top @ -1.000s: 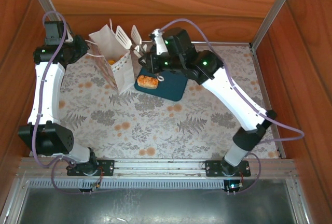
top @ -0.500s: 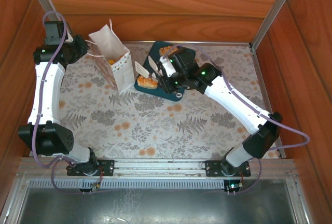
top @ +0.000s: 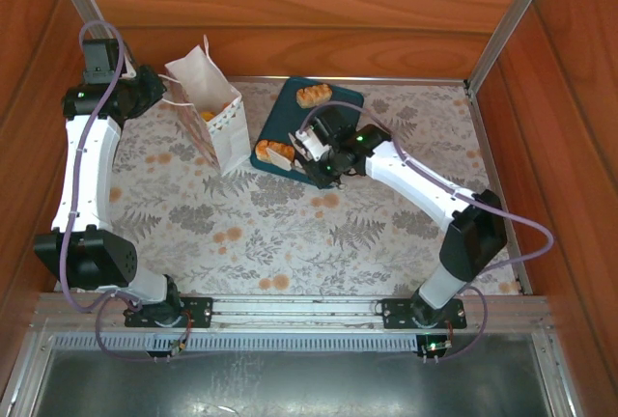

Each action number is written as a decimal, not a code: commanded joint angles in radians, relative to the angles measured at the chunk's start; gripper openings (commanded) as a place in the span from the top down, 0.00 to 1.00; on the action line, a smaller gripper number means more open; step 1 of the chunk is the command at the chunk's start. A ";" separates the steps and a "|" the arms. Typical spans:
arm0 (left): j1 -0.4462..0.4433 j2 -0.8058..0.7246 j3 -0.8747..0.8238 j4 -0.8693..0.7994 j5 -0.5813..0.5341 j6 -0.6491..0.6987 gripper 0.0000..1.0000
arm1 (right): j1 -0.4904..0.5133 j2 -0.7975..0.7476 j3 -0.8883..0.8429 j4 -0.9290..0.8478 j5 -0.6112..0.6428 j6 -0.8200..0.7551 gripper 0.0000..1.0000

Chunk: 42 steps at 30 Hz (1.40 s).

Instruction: Place the fake bread into the paper bag

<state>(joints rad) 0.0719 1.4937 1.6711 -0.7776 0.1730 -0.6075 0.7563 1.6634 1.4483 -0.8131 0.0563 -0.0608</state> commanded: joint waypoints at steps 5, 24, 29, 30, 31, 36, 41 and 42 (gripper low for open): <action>0.006 -0.015 0.010 0.007 0.012 -0.012 1.00 | -0.024 0.064 0.009 0.042 0.040 -0.056 0.51; 0.008 -0.011 0.003 0.008 0.009 -0.012 1.00 | -0.055 0.218 0.100 0.047 0.002 -0.095 0.49; 0.007 -0.010 0.000 0.009 0.008 -0.012 1.00 | -0.055 0.252 0.129 0.038 -0.001 -0.096 0.51; 0.007 -0.011 -0.001 0.009 0.008 -0.012 1.00 | -0.055 0.257 0.129 0.038 -0.004 -0.096 0.52; 0.007 -0.010 -0.001 0.009 0.007 -0.013 1.00 | -0.055 0.257 0.131 0.037 -0.003 -0.096 0.53; 0.007 -0.007 -0.002 0.010 0.008 -0.014 1.00 | -0.060 0.245 0.122 0.036 -0.002 -0.084 0.67; 0.006 -0.009 -0.002 0.011 0.009 -0.014 1.00 | -0.074 0.194 0.081 0.044 -0.001 -0.048 0.73; 0.008 -0.009 -0.002 0.011 0.009 -0.014 1.00 | -0.077 0.178 0.069 0.049 -0.001 -0.034 0.73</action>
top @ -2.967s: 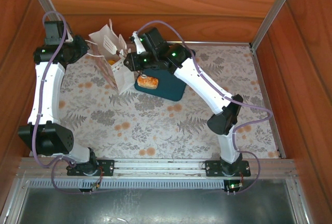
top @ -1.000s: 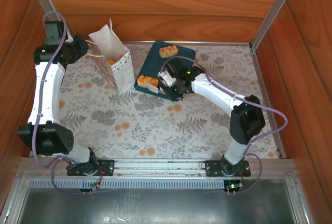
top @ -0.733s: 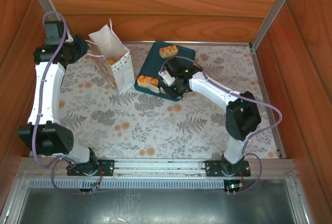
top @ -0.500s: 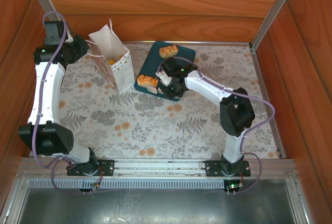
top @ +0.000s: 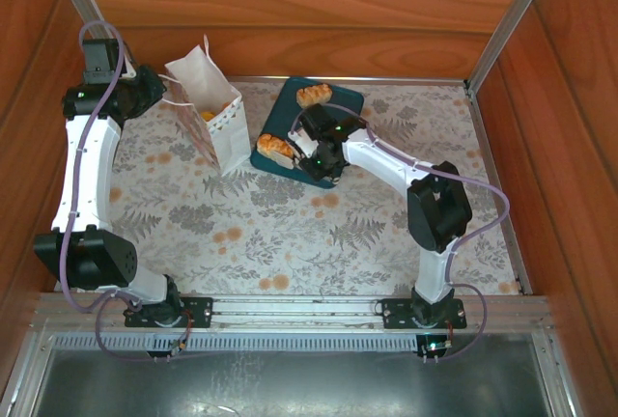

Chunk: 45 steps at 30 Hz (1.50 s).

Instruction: Place the fake bread into the paper bag

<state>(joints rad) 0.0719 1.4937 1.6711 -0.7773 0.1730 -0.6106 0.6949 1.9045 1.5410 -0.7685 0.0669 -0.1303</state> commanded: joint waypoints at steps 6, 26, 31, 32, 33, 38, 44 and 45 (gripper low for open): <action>0.007 -0.010 -0.009 0.013 0.010 -0.012 1.00 | -0.036 -0.187 -0.123 0.070 -0.014 0.123 0.74; 0.007 -0.013 -0.022 0.021 0.015 -0.020 1.00 | 0.107 -0.350 0.236 -0.025 -0.034 0.215 0.74; 0.007 -0.013 -0.022 0.023 0.015 -0.020 1.00 | 0.163 -0.299 0.352 -0.029 -0.039 0.219 0.74; 0.007 -0.015 -0.021 0.023 0.016 -0.020 1.00 | 0.173 -0.285 0.375 -0.032 -0.040 0.219 0.74; 0.008 -0.015 -0.021 0.023 0.016 -0.021 1.00 | 0.181 -0.271 0.396 -0.034 -0.044 0.222 0.74; 0.007 -0.015 -0.020 0.024 0.019 -0.023 1.00 | 0.200 -0.180 0.480 -0.027 -0.060 0.234 0.74; 0.007 -0.020 -0.021 0.024 0.018 -0.021 1.00 | 0.202 -0.080 0.562 -0.032 -0.074 0.237 0.74; 0.008 -0.020 -0.020 0.024 0.019 -0.020 1.00 | 0.203 -0.062 0.577 -0.038 -0.080 0.238 0.73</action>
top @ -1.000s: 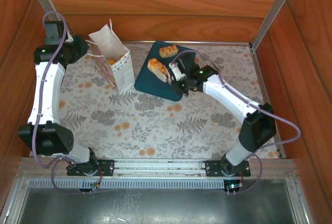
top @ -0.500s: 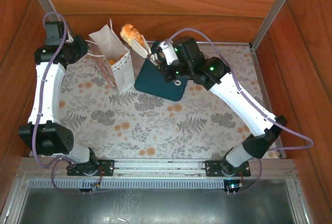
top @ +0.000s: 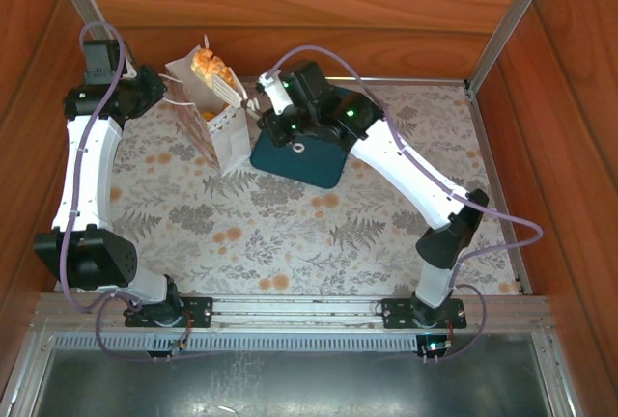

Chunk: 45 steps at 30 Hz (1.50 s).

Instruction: Place the fake bread into the paper bag

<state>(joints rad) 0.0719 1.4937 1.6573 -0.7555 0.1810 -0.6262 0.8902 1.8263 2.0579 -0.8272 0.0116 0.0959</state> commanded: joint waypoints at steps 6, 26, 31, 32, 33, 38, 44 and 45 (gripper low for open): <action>0.007 -0.022 -0.007 0.002 0.012 -0.006 1.00 | 0.007 0.071 0.097 0.014 -0.022 0.010 0.71; 0.008 -0.023 -0.010 0.006 0.012 -0.006 1.00 | 0.007 0.045 0.134 -0.005 0.012 0.003 0.52; 0.007 -0.022 -0.011 0.007 0.012 -0.006 1.00 | 0.004 -0.023 0.088 0.003 0.078 -0.017 0.52; 0.007 -0.024 -0.013 0.007 0.012 -0.006 1.00 | 0.001 -0.039 0.075 0.007 0.097 -0.021 0.52; 0.008 -0.024 -0.013 0.007 0.011 -0.006 1.00 | -0.005 -0.060 0.054 0.009 0.114 -0.025 0.52; 0.007 -0.025 -0.014 0.007 0.011 -0.007 1.00 | -0.057 -0.149 -0.062 0.028 0.163 -0.004 0.52; 0.007 -0.025 -0.017 0.008 0.012 -0.009 1.00 | -0.216 -0.186 -0.184 0.010 0.105 0.187 0.52; 0.007 -0.024 -0.019 0.009 0.013 -0.009 1.00 | -0.245 -0.176 -0.196 0.002 0.091 0.227 0.52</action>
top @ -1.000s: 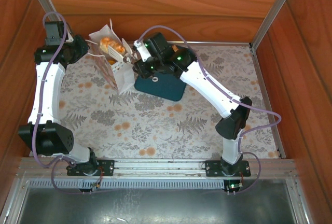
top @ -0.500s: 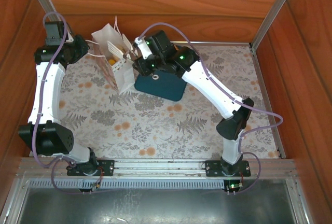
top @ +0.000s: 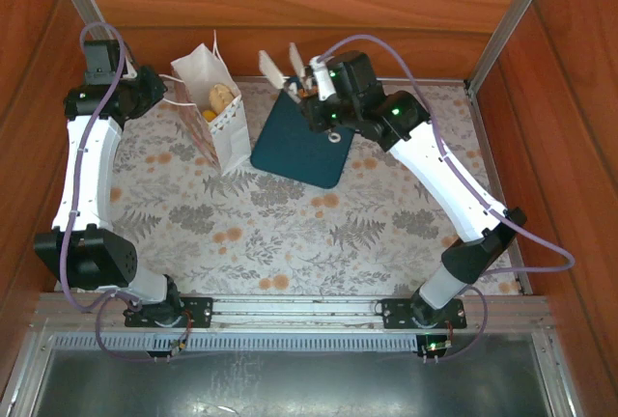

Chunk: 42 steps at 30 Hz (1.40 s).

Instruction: Place the fake bread into the paper bag

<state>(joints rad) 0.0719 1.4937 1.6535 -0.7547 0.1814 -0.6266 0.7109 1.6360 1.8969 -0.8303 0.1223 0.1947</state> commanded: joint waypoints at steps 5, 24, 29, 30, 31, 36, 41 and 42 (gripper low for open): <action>0.008 -0.026 -0.018 0.009 0.010 -0.007 1.00 | -0.166 0.111 -0.020 -0.036 -0.075 0.266 0.50; 0.007 -0.027 -0.021 0.014 0.018 -0.010 1.00 | -0.319 0.542 0.346 -0.121 -0.168 0.440 0.46; 0.007 -0.029 -0.020 0.016 0.017 -0.012 1.00 | -0.326 0.631 0.448 -0.134 -0.197 0.455 0.45; 0.007 -0.029 -0.020 0.015 0.019 -0.013 1.00 | -0.327 0.648 0.465 -0.136 -0.203 0.461 0.45; 0.008 -0.026 -0.019 0.015 0.021 -0.013 1.00 | -0.327 0.664 0.478 -0.135 -0.211 0.463 0.45; 0.007 -0.027 -0.017 0.015 0.020 -0.013 1.00 | -0.328 0.717 0.511 -0.129 -0.229 0.481 0.44; 0.008 -0.029 -0.022 0.016 0.018 -0.012 1.00 | -0.328 0.754 0.516 -0.105 -0.248 0.497 0.44; 0.007 -0.029 -0.024 0.015 0.020 -0.011 1.00 | -0.329 0.761 0.520 -0.099 -0.249 0.501 0.45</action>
<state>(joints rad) 0.0719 1.4906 1.6382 -0.7433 0.1886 -0.6292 0.3908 2.3894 2.3806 -0.9573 -0.0994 0.6704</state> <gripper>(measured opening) 0.057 0.556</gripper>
